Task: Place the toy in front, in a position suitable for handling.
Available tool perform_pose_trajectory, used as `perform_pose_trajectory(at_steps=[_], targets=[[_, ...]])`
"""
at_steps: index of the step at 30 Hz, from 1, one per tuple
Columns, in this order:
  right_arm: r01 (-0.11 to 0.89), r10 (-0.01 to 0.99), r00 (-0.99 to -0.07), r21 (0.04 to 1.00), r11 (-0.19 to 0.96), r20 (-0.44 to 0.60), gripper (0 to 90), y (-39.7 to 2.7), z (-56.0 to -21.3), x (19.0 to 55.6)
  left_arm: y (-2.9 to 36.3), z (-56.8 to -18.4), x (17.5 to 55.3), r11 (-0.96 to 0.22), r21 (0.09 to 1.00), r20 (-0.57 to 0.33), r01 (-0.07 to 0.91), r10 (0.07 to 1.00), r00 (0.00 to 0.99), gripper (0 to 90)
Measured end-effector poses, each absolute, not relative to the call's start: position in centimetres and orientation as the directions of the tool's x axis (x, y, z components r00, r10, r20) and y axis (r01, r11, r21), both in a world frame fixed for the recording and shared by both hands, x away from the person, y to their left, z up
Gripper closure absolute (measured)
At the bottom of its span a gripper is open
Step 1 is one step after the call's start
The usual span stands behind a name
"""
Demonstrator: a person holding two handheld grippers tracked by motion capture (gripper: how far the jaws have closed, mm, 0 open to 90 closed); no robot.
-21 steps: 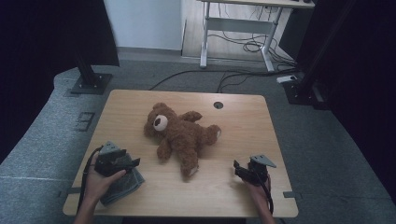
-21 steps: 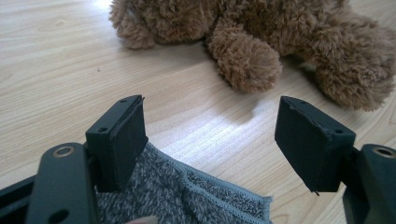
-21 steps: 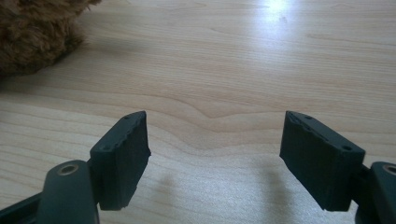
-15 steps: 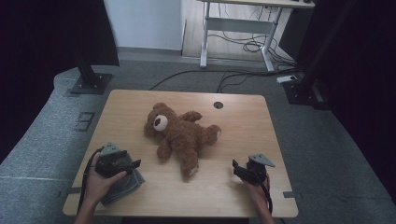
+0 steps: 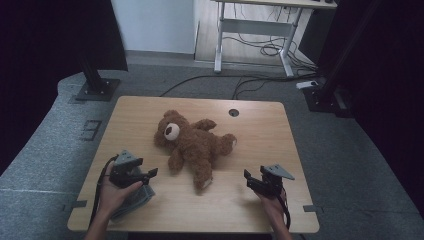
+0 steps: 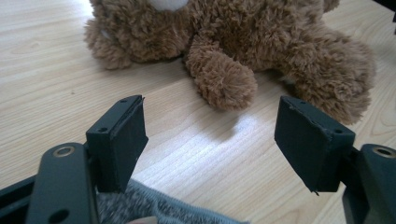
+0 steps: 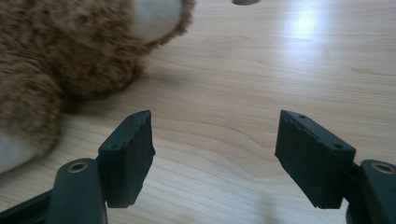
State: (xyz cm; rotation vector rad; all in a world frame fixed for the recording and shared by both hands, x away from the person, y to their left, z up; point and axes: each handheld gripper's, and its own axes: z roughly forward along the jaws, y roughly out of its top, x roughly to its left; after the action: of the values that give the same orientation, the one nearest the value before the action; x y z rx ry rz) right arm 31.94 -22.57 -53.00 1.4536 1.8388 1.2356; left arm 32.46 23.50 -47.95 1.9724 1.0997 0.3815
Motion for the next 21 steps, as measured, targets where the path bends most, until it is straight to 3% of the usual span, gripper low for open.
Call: perform_pose_trajectory(at_steps=[12,21], targets=[[0.474,0.866,-0.464,0.878,0.067,0.184,29.8,-18.1,-51.4,31.8,19.1,-49.4,35.5,-0.302,0.754,-0.143,0.583,0.791,0.595,24.6],[0.461,0.808,-0.565,0.876,0.142,0.166,28.3,-12.1,-50.8,32.8,17.3,-51.1,37.6,-0.335,0.718,-0.150,0.610,0.781,0.606,28.1]])
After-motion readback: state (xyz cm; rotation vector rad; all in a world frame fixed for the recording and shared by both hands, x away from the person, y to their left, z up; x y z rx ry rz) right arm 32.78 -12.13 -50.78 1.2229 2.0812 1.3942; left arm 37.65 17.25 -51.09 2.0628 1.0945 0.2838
